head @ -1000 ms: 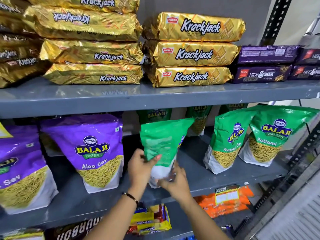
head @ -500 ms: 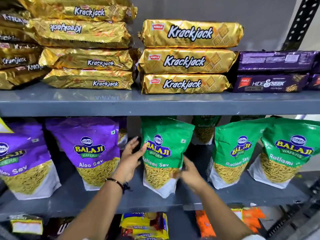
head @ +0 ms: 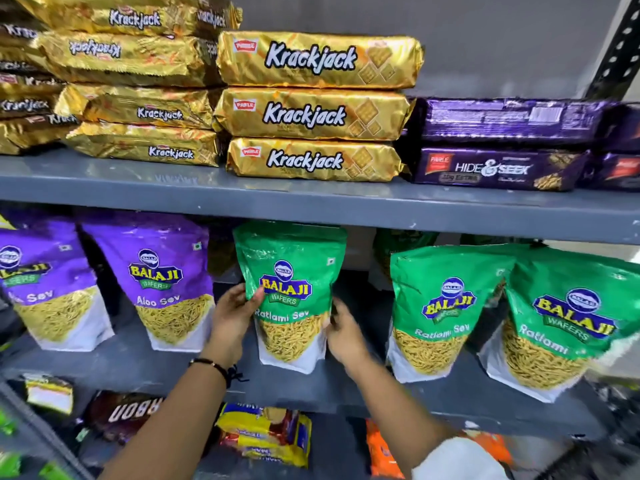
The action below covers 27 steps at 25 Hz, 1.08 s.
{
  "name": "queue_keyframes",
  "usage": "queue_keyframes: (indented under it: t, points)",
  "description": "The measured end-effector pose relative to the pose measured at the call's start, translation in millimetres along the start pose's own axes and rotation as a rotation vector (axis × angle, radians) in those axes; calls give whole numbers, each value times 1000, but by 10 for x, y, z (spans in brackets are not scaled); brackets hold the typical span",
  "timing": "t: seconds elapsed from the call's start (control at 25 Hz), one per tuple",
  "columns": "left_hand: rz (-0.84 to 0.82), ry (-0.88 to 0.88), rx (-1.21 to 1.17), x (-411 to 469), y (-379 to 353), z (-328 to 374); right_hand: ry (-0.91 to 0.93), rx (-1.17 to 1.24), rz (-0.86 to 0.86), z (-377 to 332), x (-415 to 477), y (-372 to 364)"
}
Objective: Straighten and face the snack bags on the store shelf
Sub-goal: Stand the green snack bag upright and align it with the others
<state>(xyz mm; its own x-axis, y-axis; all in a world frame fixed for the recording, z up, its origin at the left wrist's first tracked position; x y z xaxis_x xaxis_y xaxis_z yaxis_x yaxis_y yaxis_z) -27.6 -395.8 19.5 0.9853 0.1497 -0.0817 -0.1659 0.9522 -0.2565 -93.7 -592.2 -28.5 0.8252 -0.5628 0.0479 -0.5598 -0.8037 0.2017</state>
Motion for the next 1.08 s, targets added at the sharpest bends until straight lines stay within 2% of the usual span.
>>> queue_keyframes:
  t: [0.12,0.16,0.2,0.28,0.44,0.52,0.68,0.76,0.88,0.96,1.08]
  points:
    - [362,-64,-95,-219,506,-184,-60,61,59,72,-344,162]
    - [428,-103,-96,-444,596,-268,-51,94,99,77,-506,303]
    - [412,-131,-64,-711,569,-354,-33,101,148,95,-640,475]
    - [177,-191,7,-1268,193,-508,8,101,270,128,-842,906]
    - [-511,-189,145,-2097,-1037,-667,72,101,446,72,-1034,1991]
    - [-705,-147,165,-2352,-1620,-666,70,153,523,6,-1068,2611]
    - [-852,55,189,-2667,-2420,-680,-15,329,713,153,-955,3669]
    - [-857,101,257,-2745,-2668,-773,-59,425,758,328,-895,3996]
    - [-767,149,283,-2689,-2946,-947,-122,502,670,547,-800,4136]
    - [-717,181,298,-2672,-3109,-1057,-192,441,592,686,-759,4192]
    - [-676,167,364,-2677,-3280,-1174,-153,403,430,747,-627,4217]
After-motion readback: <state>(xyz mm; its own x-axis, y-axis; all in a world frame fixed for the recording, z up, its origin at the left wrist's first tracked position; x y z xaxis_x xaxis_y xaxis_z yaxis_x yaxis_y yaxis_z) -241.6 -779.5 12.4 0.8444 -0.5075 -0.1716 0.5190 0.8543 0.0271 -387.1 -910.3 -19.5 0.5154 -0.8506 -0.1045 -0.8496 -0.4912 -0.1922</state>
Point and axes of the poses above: each hand's wrist, its own x-axis towards the middle knuckle, its own y-axis out of the back of the hand, z = x × y, the point moved 8 cm from there along x, towards the middle knuckle, and after that the axes turned 12 degrees about z, right-handed, at the moved point
